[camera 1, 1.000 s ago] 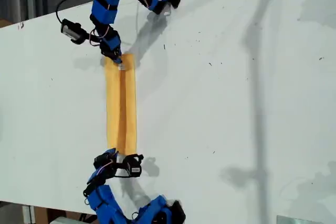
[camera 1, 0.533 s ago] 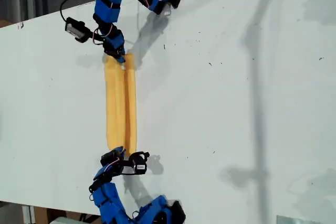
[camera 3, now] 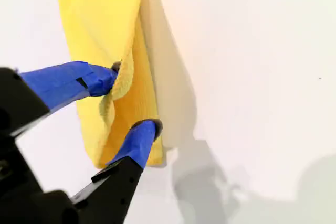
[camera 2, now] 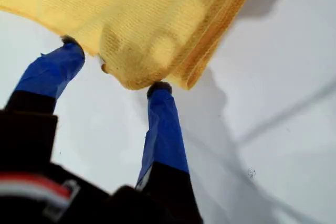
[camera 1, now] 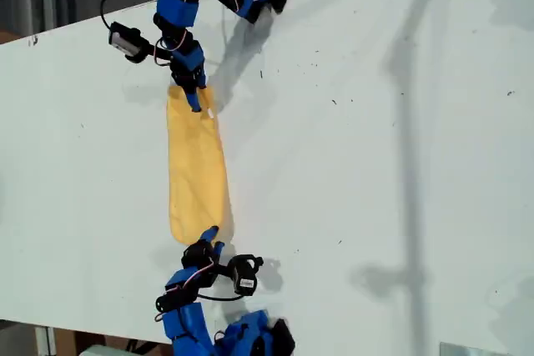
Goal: Grasp corners of a square towel and fold twice.
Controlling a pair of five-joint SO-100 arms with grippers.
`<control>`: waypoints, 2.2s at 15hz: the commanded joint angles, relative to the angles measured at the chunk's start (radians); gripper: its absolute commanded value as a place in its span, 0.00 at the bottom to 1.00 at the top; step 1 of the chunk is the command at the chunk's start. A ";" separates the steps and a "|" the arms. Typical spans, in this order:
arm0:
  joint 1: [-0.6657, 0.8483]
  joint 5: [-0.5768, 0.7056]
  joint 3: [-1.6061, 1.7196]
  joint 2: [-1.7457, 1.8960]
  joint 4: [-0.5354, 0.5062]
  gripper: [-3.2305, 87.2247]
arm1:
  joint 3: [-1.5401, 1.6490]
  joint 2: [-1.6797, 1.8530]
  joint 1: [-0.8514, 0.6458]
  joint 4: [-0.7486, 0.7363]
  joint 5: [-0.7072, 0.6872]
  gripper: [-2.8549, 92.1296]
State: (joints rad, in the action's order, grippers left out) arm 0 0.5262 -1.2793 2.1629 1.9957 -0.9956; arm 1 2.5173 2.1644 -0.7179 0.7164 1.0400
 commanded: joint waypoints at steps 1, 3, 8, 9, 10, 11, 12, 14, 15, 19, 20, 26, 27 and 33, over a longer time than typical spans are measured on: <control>-0.040 -0.026 -0.006 0.049 0.026 0.17 | 0.008 0.086 -0.020 0.018 0.014 0.29; -0.021 -0.017 0.006 0.041 0.040 0.17 | 0.011 0.117 -0.034 0.046 0.014 0.29; 0.123 0.063 -0.071 -0.003 -0.241 0.32 | 0.020 0.133 -0.035 0.041 0.008 0.29; 0.213 0.141 0.014 0.064 -0.140 0.34 | 0.020 0.133 -0.029 0.040 0.009 0.28; 0.279 0.206 -0.008 -0.003 -0.106 0.34 | 0.020 0.132 -0.028 0.035 0.008 0.28; 0.373 0.276 -0.130 -0.132 -0.170 0.35 | 0.020 0.126 -0.029 0.031 0.006 0.28; 0.445 0.339 -0.196 -0.193 -0.158 0.35 | 0.017 0.121 -0.029 0.031 0.005 0.28; 0.480 0.382 -0.354 -0.347 -0.169 0.35 | 0.012 0.114 -0.025 0.029 0.005 0.28; 0.465 0.383 -0.439 -0.420 -0.207 0.34 | 0.012 0.114 -0.025 0.031 0.003 0.28; 0.469 0.408 -0.683 -0.495 -0.360 0.33 | 0.011 0.109 -0.023 0.026 0.000 0.27; 0.472 0.407 -0.755 -0.509 -0.433 0.33 | 0.011 0.109 -0.021 0.026 0.000 0.27; 0.259 0.253 -0.428 -0.313 -0.275 0.27 | 0.006 0.104 -0.015 0.026 -0.003 0.26; 0.212 0.215 -0.345 -0.252 -0.222 0.27 | 0.006 0.104 -0.014 0.026 -0.003 0.26; 0.141 0.075 0.063 0.098 -0.005 0.25 | -0.006 0.074 -0.003 0.012 -0.003 0.24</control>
State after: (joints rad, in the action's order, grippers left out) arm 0 0.6964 -1.1720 2.1813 2.0126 -1.0538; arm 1 2.5710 2.2350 -0.7286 0.7486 1.0477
